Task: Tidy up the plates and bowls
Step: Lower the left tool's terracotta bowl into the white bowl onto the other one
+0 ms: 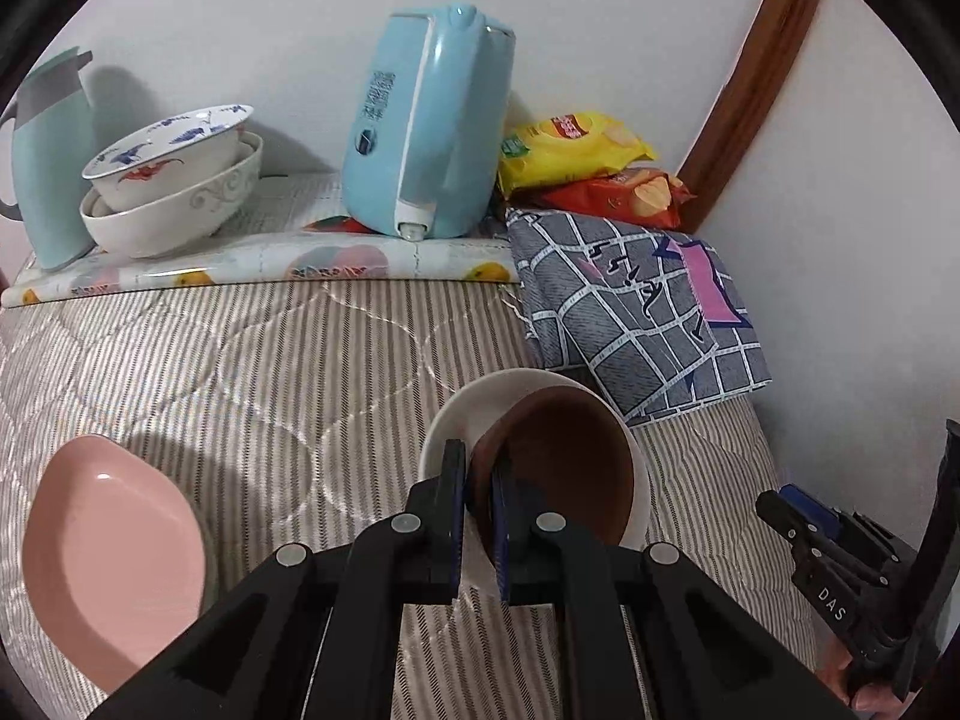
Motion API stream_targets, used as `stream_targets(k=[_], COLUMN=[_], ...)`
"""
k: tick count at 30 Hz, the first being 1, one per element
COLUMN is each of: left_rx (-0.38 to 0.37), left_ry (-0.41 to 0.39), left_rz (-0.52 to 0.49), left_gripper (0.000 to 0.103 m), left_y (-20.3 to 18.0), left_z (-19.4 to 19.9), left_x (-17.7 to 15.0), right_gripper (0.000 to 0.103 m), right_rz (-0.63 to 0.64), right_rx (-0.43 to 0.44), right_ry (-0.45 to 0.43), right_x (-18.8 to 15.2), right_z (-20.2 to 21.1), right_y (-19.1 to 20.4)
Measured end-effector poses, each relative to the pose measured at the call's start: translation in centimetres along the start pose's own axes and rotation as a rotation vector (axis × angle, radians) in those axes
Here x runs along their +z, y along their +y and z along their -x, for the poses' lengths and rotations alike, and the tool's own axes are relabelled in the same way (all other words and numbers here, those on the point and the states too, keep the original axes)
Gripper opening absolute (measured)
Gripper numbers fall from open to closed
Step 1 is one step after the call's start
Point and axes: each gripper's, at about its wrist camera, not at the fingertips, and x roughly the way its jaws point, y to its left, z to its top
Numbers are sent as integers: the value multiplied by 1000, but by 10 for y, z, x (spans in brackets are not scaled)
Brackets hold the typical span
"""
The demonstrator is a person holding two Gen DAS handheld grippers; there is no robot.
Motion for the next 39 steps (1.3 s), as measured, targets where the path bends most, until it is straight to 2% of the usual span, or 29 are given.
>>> stream_targets(k=[25,39], left_rx=[-39,-54], left_ry=[89,104], left_rz=[23,25], left_gripper=[8,9], left_y=[-7,-7], left_z=[-49,-54], left_x=[-1,-2], right_gripper=[27,27], right_rz=[-45,-38], right_rx=[-7,-5], right_ry=[52,54], right_x=[-10,-10], right_z=[-22,-23], right_y=[-16,-12])
